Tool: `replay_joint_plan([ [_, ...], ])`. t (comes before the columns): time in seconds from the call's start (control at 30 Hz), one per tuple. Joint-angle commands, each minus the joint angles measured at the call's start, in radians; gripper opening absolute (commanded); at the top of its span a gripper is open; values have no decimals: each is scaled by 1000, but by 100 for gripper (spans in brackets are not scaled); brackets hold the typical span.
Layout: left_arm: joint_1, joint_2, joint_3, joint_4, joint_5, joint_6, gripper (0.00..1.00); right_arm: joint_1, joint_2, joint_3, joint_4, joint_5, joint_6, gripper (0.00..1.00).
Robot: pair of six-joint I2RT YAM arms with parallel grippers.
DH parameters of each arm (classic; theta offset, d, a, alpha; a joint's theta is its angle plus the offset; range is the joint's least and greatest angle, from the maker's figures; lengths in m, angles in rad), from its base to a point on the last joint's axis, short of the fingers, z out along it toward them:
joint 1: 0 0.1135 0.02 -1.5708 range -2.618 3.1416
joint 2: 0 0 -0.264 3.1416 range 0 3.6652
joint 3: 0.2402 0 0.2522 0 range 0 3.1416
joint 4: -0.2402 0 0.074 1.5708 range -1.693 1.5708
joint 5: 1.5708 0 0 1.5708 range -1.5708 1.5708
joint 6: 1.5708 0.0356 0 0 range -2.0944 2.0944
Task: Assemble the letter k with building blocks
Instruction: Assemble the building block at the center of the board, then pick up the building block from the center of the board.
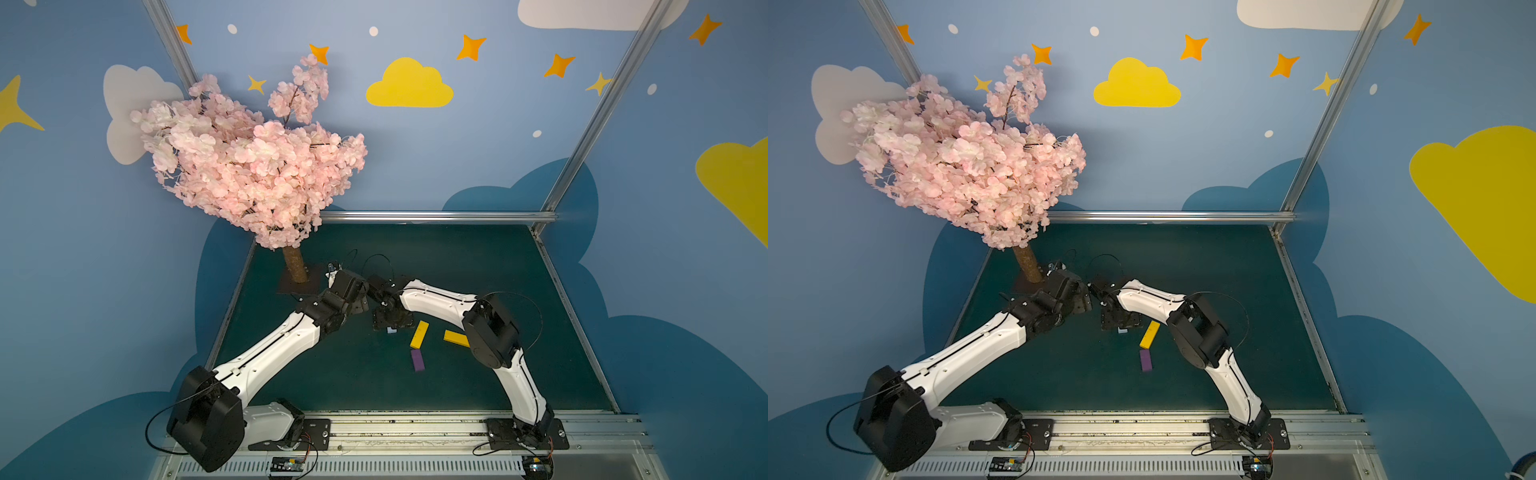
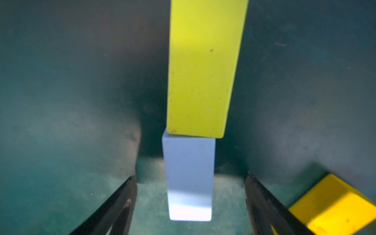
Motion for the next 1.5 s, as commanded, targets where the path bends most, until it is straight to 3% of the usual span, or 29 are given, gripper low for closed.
replay_joint_plan([
  [0.0, 1, 8, -13, 4, 26, 40, 87, 6, -92, -29, -38, 93, 0, 81],
  [0.17, -46, -41, -46, -2, 56, 46, 83, 5, -353, -195, 5, 321, -50, 82],
  [0.37, -183, -46, -106, -12, 175, -82, 77, -27, -607, -357, 14, 531, -133, 93],
  [0.43, -249, -20, -103, -38, 142, -148, 77, -50, -652, -394, 11, 543, -159, 92],
  [0.53, -330, 50, -75, -41, 122, -218, 74, -80, -713, -444, 0, 554, -158, 77],
  [0.73, -472, 276, 75, -65, 73, -318, 72, -126, -835, -548, 22, 544, -153, 78],
  [0.93, -495, 440, 174, -86, 116, -389, 71, -147, -914, -615, 35, 543, -138, 78],
  [1.13, -522, 433, 173, -124, 75, -469, 70, -155, -965, -650, 35, 560, -116, 78],
  [1.47, -528, 543, 239, -63, 188, -449, 66, -220, -1039, -672, -97, 678, 23, 81],
])
